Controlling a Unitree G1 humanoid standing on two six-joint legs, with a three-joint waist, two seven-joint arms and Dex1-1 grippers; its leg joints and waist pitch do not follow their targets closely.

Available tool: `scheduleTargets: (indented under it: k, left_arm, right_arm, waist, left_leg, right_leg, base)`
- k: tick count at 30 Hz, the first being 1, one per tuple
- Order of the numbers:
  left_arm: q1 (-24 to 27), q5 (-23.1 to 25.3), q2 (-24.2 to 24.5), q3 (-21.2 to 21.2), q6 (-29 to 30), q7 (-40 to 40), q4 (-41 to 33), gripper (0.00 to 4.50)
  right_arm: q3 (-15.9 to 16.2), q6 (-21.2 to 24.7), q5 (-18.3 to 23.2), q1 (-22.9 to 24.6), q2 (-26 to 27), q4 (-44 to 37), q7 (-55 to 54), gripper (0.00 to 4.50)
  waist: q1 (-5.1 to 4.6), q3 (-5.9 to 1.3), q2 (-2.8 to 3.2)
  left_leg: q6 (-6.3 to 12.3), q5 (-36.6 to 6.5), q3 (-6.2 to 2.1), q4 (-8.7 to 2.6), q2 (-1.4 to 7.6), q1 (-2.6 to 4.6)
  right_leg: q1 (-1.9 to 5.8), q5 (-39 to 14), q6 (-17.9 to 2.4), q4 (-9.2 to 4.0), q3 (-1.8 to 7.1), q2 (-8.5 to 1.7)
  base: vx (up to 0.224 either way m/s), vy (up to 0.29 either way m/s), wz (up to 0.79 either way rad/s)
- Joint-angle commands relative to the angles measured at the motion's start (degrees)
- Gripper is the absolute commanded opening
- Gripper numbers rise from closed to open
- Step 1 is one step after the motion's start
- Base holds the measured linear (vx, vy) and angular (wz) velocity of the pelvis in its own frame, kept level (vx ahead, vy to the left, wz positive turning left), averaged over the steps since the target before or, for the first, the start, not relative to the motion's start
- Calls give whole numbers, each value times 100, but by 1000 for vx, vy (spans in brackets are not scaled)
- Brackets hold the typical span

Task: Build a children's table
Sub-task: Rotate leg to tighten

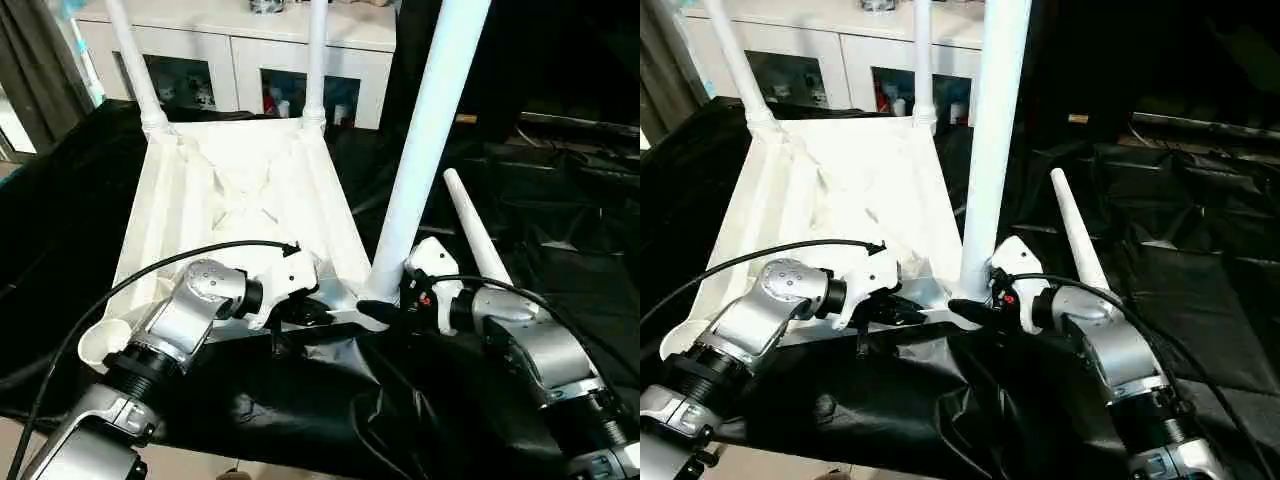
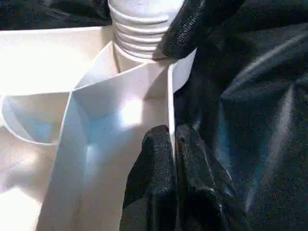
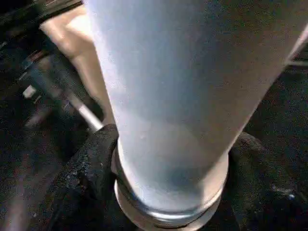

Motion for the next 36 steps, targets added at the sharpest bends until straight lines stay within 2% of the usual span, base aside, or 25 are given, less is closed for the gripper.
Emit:
scheduleTargets:
  k: [1, 2, 3, 5, 6, 7, 8, 10, 12, 14, 16, 19, 20, 22, 25, 29, 31, 34, 36]
  left_arm:
    - [-165, -138, -362, 110, 18, 363, 24, 0]
    - [-278, 20, -577, 155, 147, 891, 267, 0]
    - [-319, 72, -655, 170, 207, 1079, 354, 0]
    - [-418, 175, -866, 214, 373, 1529, 568, 0]
    - [-501, 232, -1052, 264, 514, 1897, 742, 0]
    - [-525, 246, -1109, 276, 551, 2001, 793, 0]
    - [-630, 315, -1370, 305, 692, 2436, 1017, 0]
    - [-700, 405, -1604, 265, 776, 2755, 1157, 0]
    - [-708, 470, -1809, 193, 798, 2846, 1170, 0]
    - [-706, 487, -1862, 166, 751, 2836, 1159, 0]
    - [-717, 501, -1879, 165, 703, 2828, 1173, 0]
    - [-741, 509, -1865, 168, 611, 2808, 1207, 0]
    - [-764, 493, -1828, 169, 525, 2763, 1242, 0]
    - [-763, 481, -1763, 180, 468, 2663, 1236, 0]
    - [-684, 425, -1538, 140, 262, 2212, 1100, 0]
    - [-508, 289, -1139, 110, 40, 1584, 848, 0]
    - [-475, 250, -1071, 108, -43, 1456, 804, 0]
    - [-156, -108, -625, -21, -108, 359, 174, 0]
    - [-100, -154, -526, -56, -77, 169, 50, 0]
  right_arm:
    - [-143, 114, -4, -23, 271, 198, -633, 274]
    - [-377, 137, -41, -121, 638, 490, -1343, 274]
    - [-479, 158, -42, -171, 767, 608, -1610, 274]
    - [-709, 191, -26, -304, 1071, 911, -2209, 274]
    - [-812, 119, -60, -418, 1260, 1152, -2616, 274]
    - [-841, 98, -63, -458, 1313, 1230, -2730, 274]
    - [-986, 8, -50, -656, 1572, 1602, -3226, 274]
    - [-1084, -186, -4, -867, 1797, 1919, -3515, 274]
    - [-1039, -482, -141, -1030, 1941, 2117, -3611, 274]
    - [-1053, -572, -141, -1053, 1999, 2115, -3624, 274]
    - [-1047, -595, -158, -1058, 2021, 2089, -3572, 343]
    - [-1051, -635, -170, -1065, 2022, 2094, -3520, 364]
    - [-973, -714, -256, -1103, 1961, 2177, -3431, 379]
    - [-821, -782, -389, -1110, 1833, 2206, -3258, 379]
    - [-474, -883, -610, -1021, 1444, 2047, -2672, 379]
    - [-235, -862, -522, -727, 814, 1381, -1584, 379]
    - [-205, -864, -502, -678, 704, 1270, -1399, 379]
    - [-136, -907, -356, -489, 195, 837, -665, 379]
    - [-114, -896, -304, -454, 98, 769, -486, 379]
  waist:
    - [-24, -321, -30]
    - [-34, -330, -32]
    - [-61, -316, -7]
    - [-94, -329, -6]
    - [-102, -328, 13]
    - [-119, -323, -3]
    - [-117, -337, 19]
    - [-129, -335, 11]
    - [-116, -350, 15]
    - [-110, -360, 7]
    - [-105, -357, 9]
    - [-109, -334, -5]
    - [-111, -329, -1]
    - [-109, -330, 2]
    - [-107, -329, -12]
    - [-78, -342, -23]
    - [-82, -342, -15]
    - [-69, -346, -17]
    - [-82, -340, -9]
  left_leg:
    - [12, -1270, 70, -363, -40, -10]
    - [-24, -1265, 58, -372, -39, -22]
    - [-43, -1351, 61, -374, -37, 8]
    - [-92, -1346, 50, -379, -51, -16]
    - [-107, -1362, 49, -377, -47, 3]
    - [-112, -1400, 52, -368, -56, 11]
    - [-99, -1332, 55, -365, -59, 3]
    - [-85, -1355, 56, -358, -66, 1]
    - [-38, -1266, 55, -355, -60, -11]
    - [17, -1190, 60, -347, -66, -18]
    - [54, -1145, 61, -350, -69, -26]
    - [88, -1332, 62, -366, -70, -19]
    - [72, -1388, 56, -375, -66, -16]
    - [64, -1440, 49, -377, -63, -15]
    - [98, -1352, 55, -370, -66, -37]
    - [241, -1158, 65, -353, -54, -56]
    - [260, -1150, 66, -353, -48, -48]
    - [248, -1135, 59, -356, -23, -39]
    - [296, -1158, 73, -354, -13, -35]
  right_leg:
    - [317, -1784, -784, -476, 205, -265]
    - [335, -1850, -727, -473, 203, -265]
    - [287, -1919, -719, -504, 208, -258]
    - [309, -2018, -696, -494, 209, -276]
    - [293, -2027, -697, -504, 205, -271]
    - [293, -2039, -694, -517, 205, -262]
    - [299, -1932, -696, -507, 214, -265]
    - [295, -1875, -718, -513, 210, -260]
    - [319, -1540, -756, -483, 208, -254]
    - [334, -1339, -790, -465, 212, -252]
    - [344, -1240, -809, -457, 210, -244]
    - [328, -1672, -710, -506, 201, -254]
    - [320, -1783, -676, -517, 199, -251]
    - [317, -1858, -657, -529, 195, -255]
    - [335, -1688, -691, -511, 200, -249]
    - [366, -1345, -796, -473, 212, -262]
    - [357, -1317, -846, -469, 209, -257]
    - [364, -1318, -902, -450, 209, -272]
    - [345, -1178, -988, -432, 220, -258]
  base:
    - [0, 0, 0]
    - [0, 0, 0]
    - [0, 0, 0]
    - [0, 0, 0]
    - [0, 0, 0]
    - [0, 0, 0]
    - [0, 0, 0]
    - [0, 0, 0]
    - [0, 0, 0]
    - [0, 0, 0]
    - [0, 0, 0]
    - [0, 0, 0]
    - [0, 0, 0]
    - [0, 0, 0]
    - [0, 0, 0]
    - [0, 0, 0]
    - [0, 0, 0]
    - [0, 0, 0]
    - [0, 0, 0]
